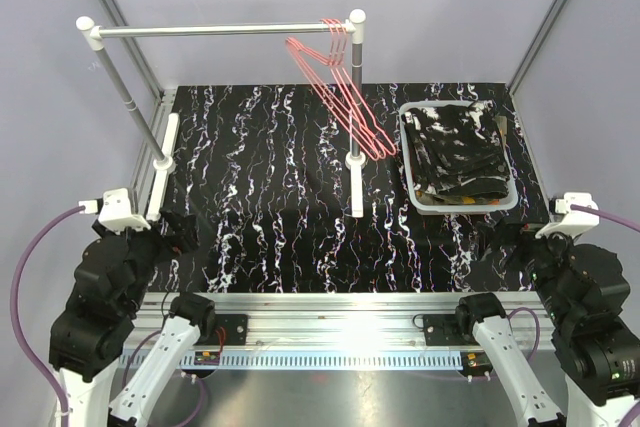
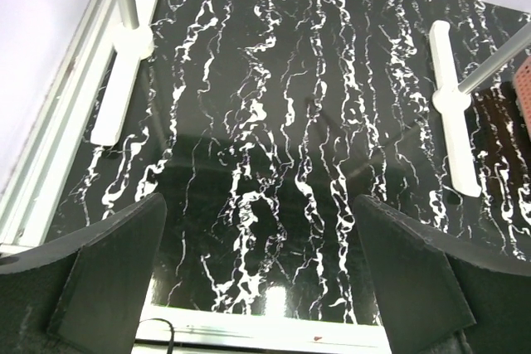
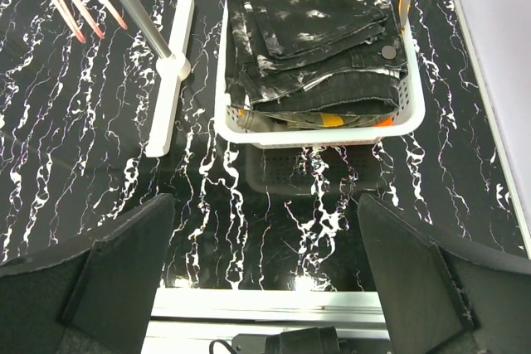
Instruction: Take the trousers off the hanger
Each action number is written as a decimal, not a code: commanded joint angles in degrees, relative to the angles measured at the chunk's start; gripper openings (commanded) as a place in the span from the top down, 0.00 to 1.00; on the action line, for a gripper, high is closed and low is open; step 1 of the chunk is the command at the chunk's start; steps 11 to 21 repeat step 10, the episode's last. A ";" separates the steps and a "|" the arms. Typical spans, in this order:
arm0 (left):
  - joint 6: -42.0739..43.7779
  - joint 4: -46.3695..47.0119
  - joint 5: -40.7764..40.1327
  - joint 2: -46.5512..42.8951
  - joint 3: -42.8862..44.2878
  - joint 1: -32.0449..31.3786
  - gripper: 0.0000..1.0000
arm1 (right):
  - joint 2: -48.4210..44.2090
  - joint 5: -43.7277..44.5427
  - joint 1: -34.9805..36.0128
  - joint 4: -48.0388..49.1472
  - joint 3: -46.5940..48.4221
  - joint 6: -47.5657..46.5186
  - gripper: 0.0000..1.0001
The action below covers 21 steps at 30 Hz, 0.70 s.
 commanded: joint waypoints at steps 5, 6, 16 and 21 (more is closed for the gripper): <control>-0.54 5.05 2.69 0.55 -1.18 0.22 0.01 | 0.46 -2.50 0.48 2.96 -0.71 -0.96 0.01; -0.54 5.05 2.69 0.64 -1.27 0.22 0.01 | 0.46 -2.77 0.48 3.05 -0.71 -0.97 0.01; -0.63 5.23 2.69 0.82 -1.71 0.22 0.01 | 0.98 -3.12 0.39 2.87 -0.53 -1.14 0.00; -0.63 5.23 2.69 0.82 -1.71 0.22 0.01 | 0.98 -3.12 0.39 2.87 -0.53 -1.14 0.00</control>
